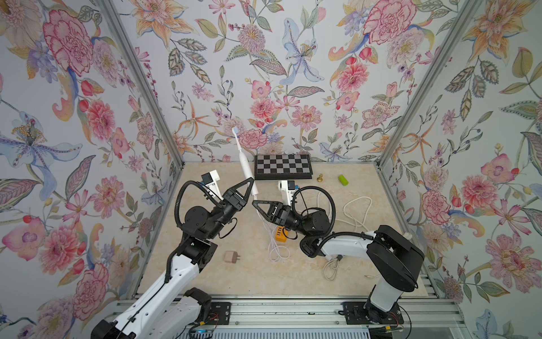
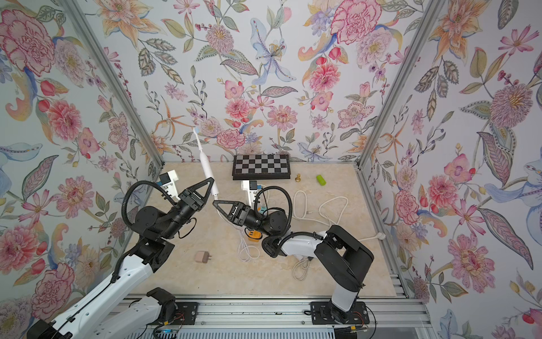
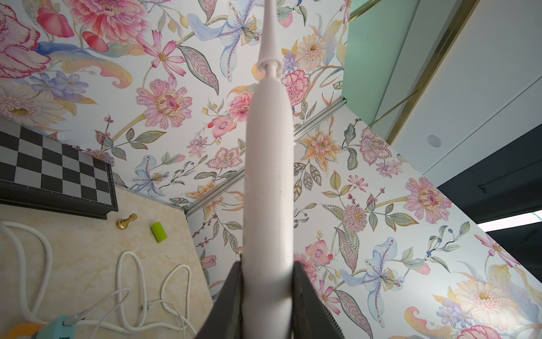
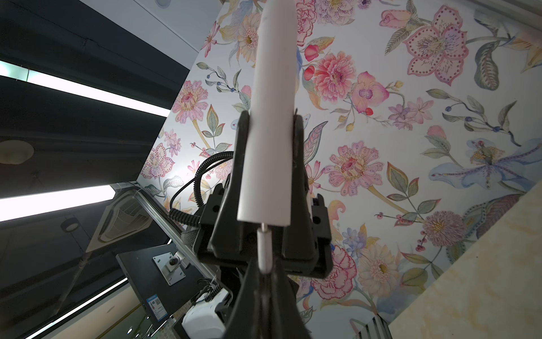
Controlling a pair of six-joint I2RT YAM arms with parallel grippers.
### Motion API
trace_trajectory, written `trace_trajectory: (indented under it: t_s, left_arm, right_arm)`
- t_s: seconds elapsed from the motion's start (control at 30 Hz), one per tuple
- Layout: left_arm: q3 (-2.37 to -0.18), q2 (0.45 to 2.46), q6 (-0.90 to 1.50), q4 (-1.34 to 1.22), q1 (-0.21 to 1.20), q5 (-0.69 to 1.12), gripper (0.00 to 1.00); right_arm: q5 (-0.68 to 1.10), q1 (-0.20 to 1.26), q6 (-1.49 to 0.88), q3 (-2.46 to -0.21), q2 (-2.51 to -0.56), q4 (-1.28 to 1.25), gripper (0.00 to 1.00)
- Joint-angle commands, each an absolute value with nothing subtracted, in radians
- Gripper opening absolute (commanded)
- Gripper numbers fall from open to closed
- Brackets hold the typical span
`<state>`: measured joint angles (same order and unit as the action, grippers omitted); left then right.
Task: Charge the electric toothbrush
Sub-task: Insert the charging cable into the electric toothbrush.
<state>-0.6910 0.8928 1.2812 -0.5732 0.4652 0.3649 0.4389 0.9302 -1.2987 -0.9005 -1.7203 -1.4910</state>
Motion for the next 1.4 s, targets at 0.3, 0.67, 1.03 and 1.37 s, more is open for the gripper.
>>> trace_trajectory:
  t_s: [0.3,0.67,1.03,1.37]
  left_arm:
    - [-0.591,0.804,1.249,-0.441,0.547,0.526,0.0]
    - [-0.619,0.842,1.136,-0.385,0.604,0.541,0.0]
    - [-0.95,0.959,0.782,-0.107,0.581,0.369,0.0]
    - [-1.225,1.109,0.604,-0.003,0.39,0.346,0.0]
  right_arm:
    - [0.373,0.906,-1.281,-0.965,-1.633,-1.587,0.0]
    - [0.343,0.899,-1.272,-1.013,-1.661,-1.585,0.0]
    - [0.384,0.922,-1.186,-0.917,-1.681,-1.435,0.04]
    - [0.394,0.956,-1.119,-0.838,-1.702,-1.376,0.36]
